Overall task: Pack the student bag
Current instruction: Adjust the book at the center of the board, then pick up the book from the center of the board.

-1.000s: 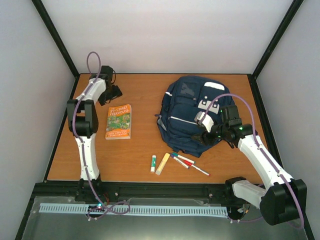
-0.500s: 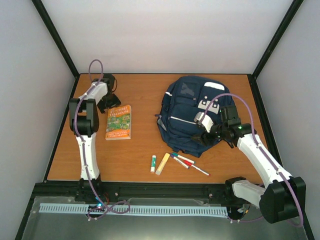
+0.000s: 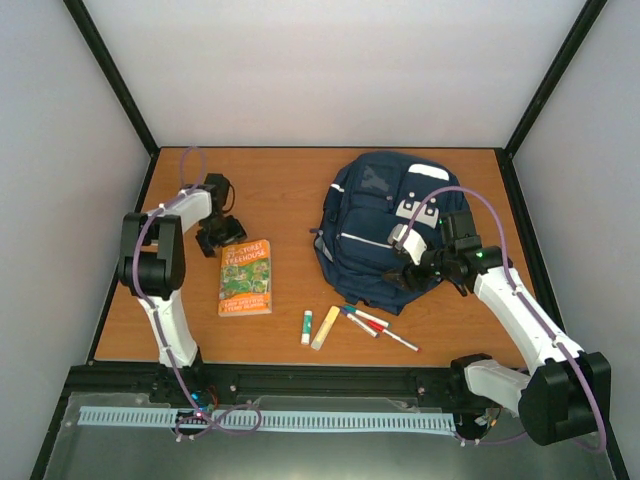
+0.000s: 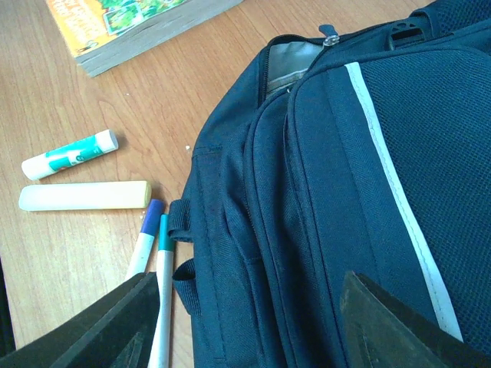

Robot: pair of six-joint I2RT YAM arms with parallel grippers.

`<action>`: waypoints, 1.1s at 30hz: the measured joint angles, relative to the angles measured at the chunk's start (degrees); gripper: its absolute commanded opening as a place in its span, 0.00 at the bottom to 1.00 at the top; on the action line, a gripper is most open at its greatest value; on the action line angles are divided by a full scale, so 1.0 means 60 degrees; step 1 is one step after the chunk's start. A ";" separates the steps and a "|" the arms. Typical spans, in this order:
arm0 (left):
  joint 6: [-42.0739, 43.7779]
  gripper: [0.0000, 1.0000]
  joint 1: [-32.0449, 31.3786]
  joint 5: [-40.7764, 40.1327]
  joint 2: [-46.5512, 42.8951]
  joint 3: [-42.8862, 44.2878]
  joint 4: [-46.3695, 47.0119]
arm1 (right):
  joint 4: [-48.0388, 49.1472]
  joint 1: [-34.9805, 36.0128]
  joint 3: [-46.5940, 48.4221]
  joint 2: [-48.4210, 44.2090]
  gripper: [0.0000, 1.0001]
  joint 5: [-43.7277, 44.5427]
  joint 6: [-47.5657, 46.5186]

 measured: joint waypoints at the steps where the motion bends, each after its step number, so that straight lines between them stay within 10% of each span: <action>1: 0.0000 0.79 -0.0117 0.0106 -0.0219 -0.0317 0.0098 | -0.0004 0.0000 0.0000 0.0004 0.67 0.0000 0.0000; 16: 0.0142 1.00 0.0055 0.0244 -0.3428 -0.1563 0.0707 | -0.0157 0.0000 0.0160 0.0273 0.67 -0.0248 0.0474; 33: 0.0160 1.00 0.0758 0.2838 -0.4728 -0.4339 0.1392 | -0.1104 0.3060 0.6058 0.5712 0.66 -0.1534 0.3002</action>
